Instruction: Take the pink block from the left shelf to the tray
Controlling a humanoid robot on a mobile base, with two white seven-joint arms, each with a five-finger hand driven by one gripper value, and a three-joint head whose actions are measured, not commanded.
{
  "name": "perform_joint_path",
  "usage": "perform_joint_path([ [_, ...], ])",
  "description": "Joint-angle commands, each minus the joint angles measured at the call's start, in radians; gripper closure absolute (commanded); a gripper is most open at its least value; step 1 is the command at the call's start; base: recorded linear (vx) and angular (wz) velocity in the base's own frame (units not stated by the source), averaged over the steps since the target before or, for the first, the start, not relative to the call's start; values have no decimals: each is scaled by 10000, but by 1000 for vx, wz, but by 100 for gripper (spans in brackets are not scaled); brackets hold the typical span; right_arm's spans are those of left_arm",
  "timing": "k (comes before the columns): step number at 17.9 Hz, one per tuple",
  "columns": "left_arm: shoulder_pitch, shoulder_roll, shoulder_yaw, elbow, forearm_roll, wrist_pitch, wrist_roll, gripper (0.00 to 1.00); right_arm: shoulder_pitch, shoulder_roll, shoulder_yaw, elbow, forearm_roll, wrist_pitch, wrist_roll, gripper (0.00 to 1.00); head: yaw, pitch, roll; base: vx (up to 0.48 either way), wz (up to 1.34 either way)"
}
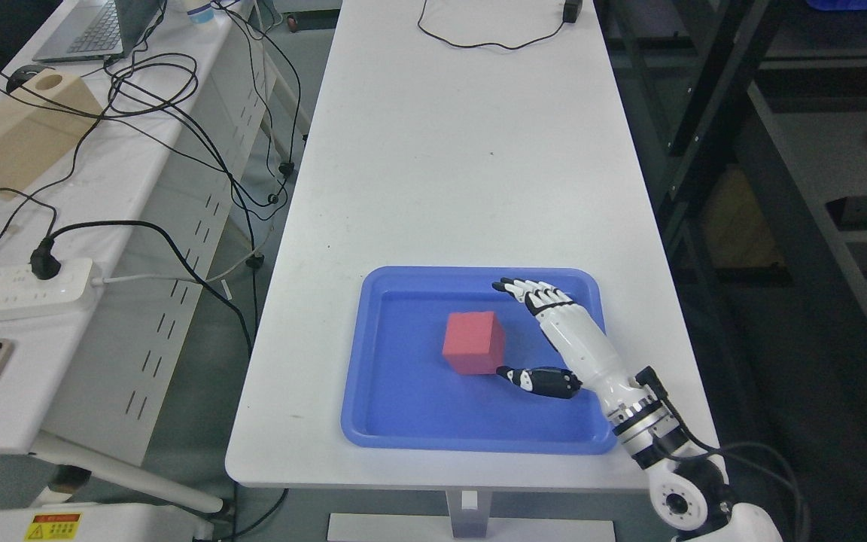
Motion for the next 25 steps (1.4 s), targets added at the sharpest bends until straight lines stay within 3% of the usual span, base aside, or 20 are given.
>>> perform_joint_path([
  [1,-292,175,0,-175,0,-4,4,0,93,-175,-569,-66,-2569,356,144,1,0,0,0,0,0],
  [4,-292,175,0,-175,0,-4,4,0,77,-175,-752,-66,-3227,496,128,1,0,0,0,0,0],
  [8,-292,175,0,-175,0,-4,4,0,77,-175,-1426,-66,-6477,511,281,1,0,0,0,0,0],
  [12,-307,175,0,-175,0,-4,4,0,93,-175,-1995,-51,-7877,649,756,1,0,0,0,0,0],
  [21,-292,175,0,-175,0,-4,4,0,108,-175,-2333,-51,-7972,1460,834,1,0,0,0,-46,-1],
  [25,-292,175,0,-175,0,-4,4,0,138,-175,-2318,-51,-7972,2275,2028,1,0,0,0,-156,8],
])
